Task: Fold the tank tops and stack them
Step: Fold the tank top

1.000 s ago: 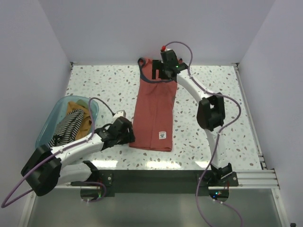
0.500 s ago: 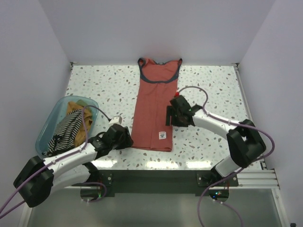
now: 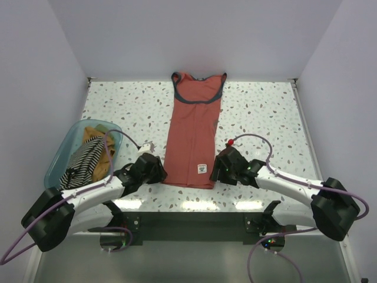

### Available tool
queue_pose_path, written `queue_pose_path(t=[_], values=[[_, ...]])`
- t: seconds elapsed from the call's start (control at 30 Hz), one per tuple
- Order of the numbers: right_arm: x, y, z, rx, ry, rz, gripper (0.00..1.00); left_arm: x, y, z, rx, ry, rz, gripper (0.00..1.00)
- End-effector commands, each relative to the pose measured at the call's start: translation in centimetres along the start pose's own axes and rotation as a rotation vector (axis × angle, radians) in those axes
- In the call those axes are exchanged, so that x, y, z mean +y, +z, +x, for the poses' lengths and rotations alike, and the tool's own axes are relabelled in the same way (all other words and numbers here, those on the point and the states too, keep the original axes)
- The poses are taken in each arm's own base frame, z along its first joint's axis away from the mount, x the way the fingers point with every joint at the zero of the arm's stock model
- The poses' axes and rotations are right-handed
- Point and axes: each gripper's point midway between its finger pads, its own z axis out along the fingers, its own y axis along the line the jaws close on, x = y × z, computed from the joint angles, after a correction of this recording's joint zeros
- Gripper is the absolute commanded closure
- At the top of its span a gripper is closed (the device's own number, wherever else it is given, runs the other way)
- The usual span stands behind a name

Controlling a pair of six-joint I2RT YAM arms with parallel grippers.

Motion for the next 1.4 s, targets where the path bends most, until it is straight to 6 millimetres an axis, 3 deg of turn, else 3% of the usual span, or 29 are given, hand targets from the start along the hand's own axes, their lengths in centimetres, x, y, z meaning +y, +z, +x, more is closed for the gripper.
queue_pose_path(t=[0.0,0.27,0.43,0.5,0.67,0.87,0.97,1.07,1.1,1.2,1.37], values=[[0.5,-0.4,0.4,-0.023,0.069,-0.025,0.41,3.2,0.2,3.6,0.13,0.004,-0.102,0.54],[1.0,1.2,3.2,0.023,0.04,-0.026,0.45,4.4,0.2,4.7,0.158,0.012,-0.134,0.62],[0.4,1.8,4.6,0.032,0.032,0.007,0.62,4.7,-0.1,4.9,0.162,0.015,-0.139,0.7],[-0.5,1.7,4.8,0.02,0.038,0.026,0.71,4.7,-0.1,4.9,0.165,0.019,-0.14,0.73],[-1.8,0.8,4.1,-0.026,0.037,0.055,0.79,4.5,-0.1,5.1,0.18,0.037,-0.13,0.83],[-1.6,0.2,3.6,-0.039,-0.005,0.049,0.94,4.4,-0.6,6.3,0.22,0.048,-0.11,1.0],[-1.4,-0.1,3.9,-0.026,-0.017,0.028,0.98,4.0,-1.3,7.1,0.231,0.049,-0.095,1.0],[-1.5,-0.5,4.2,-0.013,-0.03,0.012,0.91,3.5,-1.9,7.6,0.234,0.054,-0.084,1.0],[-1.4,-0.7,4.0,-0.018,-0.038,0.008,0.8,3.5,-1.9,7.7,0.235,0.053,-0.089,1.0],[-0.3,-1.8,3.7,-0.042,-0.045,-0.044,0.63,3.7,-1.9,7.9,0.243,0.058,-0.104,1.0],[-0.3,-3.6,2.6,-0.086,-0.038,-0.055,0.46,3.4,-2.2,8.2,0.252,0.053,-0.093,1.0]])
